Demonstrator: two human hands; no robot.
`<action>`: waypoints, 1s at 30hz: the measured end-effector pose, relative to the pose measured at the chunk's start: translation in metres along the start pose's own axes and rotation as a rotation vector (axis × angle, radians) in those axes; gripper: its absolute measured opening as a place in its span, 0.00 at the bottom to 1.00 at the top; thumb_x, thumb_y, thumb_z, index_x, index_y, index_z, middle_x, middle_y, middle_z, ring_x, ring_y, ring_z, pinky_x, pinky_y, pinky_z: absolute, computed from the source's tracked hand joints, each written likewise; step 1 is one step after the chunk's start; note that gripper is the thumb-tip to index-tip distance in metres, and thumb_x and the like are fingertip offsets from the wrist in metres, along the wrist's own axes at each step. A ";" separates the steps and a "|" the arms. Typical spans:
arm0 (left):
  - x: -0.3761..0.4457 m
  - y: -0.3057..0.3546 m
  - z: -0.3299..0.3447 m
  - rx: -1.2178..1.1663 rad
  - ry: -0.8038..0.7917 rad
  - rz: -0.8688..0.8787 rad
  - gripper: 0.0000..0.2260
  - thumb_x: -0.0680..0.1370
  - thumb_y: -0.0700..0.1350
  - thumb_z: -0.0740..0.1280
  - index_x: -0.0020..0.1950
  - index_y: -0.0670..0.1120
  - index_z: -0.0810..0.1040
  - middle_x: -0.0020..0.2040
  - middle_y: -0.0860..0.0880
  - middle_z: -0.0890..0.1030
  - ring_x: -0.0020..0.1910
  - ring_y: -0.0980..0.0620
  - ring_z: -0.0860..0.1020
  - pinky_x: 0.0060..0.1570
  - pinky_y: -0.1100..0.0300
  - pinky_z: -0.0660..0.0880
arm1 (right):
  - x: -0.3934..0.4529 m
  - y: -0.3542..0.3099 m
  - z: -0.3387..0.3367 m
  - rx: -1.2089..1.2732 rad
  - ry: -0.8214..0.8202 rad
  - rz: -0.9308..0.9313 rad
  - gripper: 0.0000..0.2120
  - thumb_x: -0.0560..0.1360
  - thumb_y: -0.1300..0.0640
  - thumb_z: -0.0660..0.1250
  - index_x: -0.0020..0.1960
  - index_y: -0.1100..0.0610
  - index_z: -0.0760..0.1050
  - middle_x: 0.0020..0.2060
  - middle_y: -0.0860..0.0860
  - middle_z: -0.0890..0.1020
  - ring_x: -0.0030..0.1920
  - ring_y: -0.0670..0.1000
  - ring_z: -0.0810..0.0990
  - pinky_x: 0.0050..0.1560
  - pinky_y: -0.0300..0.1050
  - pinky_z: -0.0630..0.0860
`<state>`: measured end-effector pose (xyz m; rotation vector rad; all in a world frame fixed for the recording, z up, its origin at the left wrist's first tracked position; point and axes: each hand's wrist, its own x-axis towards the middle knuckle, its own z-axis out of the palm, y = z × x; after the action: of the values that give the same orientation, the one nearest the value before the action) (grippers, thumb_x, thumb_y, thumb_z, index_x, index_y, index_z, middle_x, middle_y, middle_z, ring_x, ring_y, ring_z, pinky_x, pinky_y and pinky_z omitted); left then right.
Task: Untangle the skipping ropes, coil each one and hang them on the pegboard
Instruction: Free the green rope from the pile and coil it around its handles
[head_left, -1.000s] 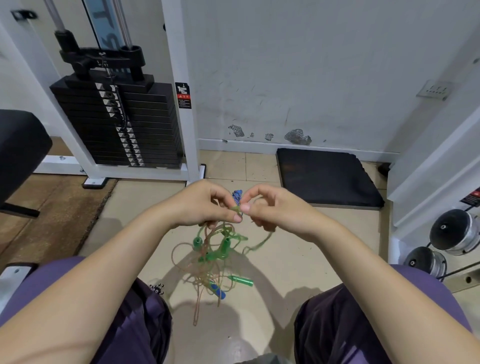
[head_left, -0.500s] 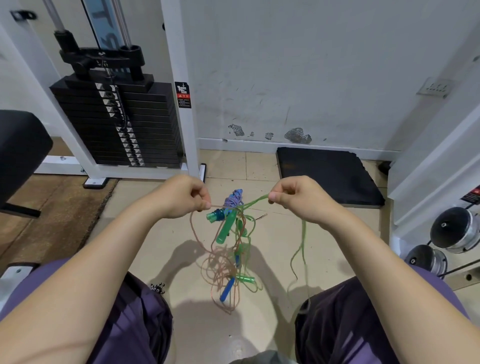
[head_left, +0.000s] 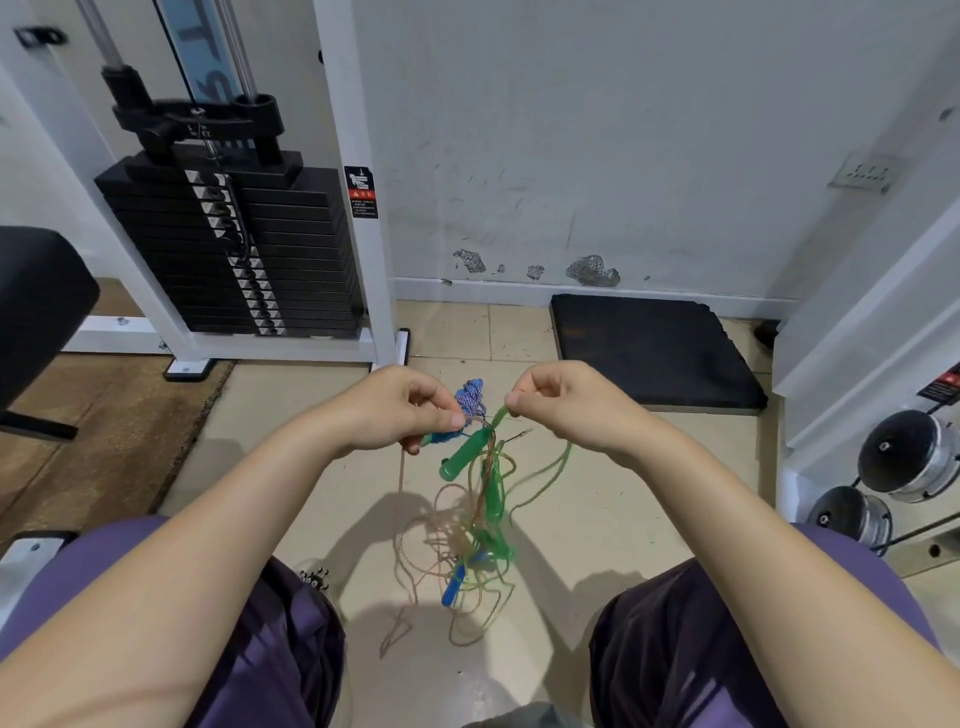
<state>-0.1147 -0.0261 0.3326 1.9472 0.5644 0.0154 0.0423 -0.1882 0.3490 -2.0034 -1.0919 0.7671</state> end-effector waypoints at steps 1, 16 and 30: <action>0.000 0.000 0.000 0.006 0.024 0.010 0.05 0.75 0.45 0.74 0.45 0.43 0.85 0.27 0.55 0.76 0.29 0.52 0.72 0.33 0.59 0.75 | 0.001 -0.001 -0.001 -0.026 0.023 -0.005 0.11 0.74 0.51 0.73 0.41 0.60 0.80 0.30 0.47 0.74 0.29 0.43 0.68 0.30 0.35 0.66; 0.010 -0.014 -0.014 0.198 0.314 -0.016 0.09 0.71 0.49 0.78 0.32 0.52 0.83 0.25 0.61 0.77 0.27 0.64 0.72 0.28 0.73 0.66 | 0.000 0.009 -0.025 -0.150 0.228 -0.003 0.06 0.72 0.50 0.75 0.41 0.52 0.84 0.31 0.52 0.80 0.30 0.45 0.72 0.33 0.39 0.67; 0.010 -0.012 -0.013 0.076 0.401 -0.008 0.09 0.78 0.51 0.70 0.39 0.50 0.83 0.37 0.53 0.84 0.39 0.50 0.81 0.40 0.58 0.79 | -0.004 -0.002 -0.028 0.662 0.127 -0.190 0.05 0.83 0.64 0.56 0.50 0.60 0.69 0.45 0.60 0.84 0.41 0.55 0.82 0.43 0.44 0.78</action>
<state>-0.1134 -0.0066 0.3255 2.0270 0.8448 0.3921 0.0611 -0.1996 0.3669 -1.3490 -0.7999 0.7634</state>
